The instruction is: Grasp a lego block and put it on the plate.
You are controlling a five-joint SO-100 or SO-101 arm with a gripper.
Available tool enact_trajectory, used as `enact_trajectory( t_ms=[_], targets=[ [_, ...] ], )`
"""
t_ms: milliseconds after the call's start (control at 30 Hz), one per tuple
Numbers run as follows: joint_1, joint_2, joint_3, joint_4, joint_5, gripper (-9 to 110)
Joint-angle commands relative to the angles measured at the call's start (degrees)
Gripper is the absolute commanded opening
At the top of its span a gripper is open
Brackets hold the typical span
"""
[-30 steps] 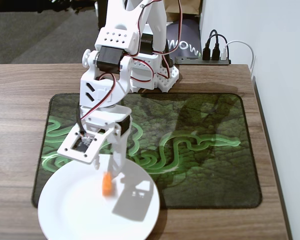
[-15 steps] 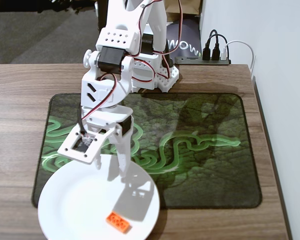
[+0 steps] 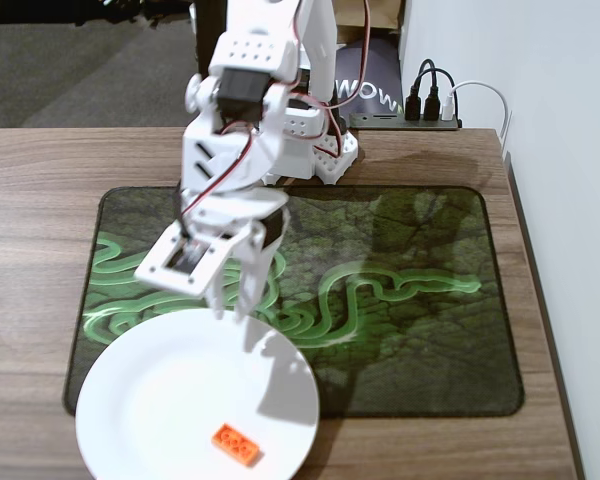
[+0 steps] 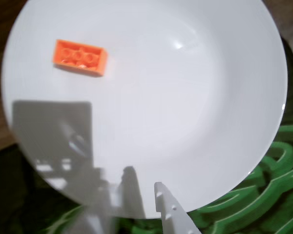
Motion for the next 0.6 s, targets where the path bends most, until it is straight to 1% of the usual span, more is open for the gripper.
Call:
enact_trajectory(
  t_ms=[0,133,300,567],
  targets=[
    [-1.05,6.77,0.88,1.32,6.42,1],
    [-3.34,14.59,4.22,5.36,15.47,1],
    [-6.06,24.7,11.34,6.33,28.83,1],
    [-11.95,39.99,21.27,13.97,53.96,1]
  ],
)
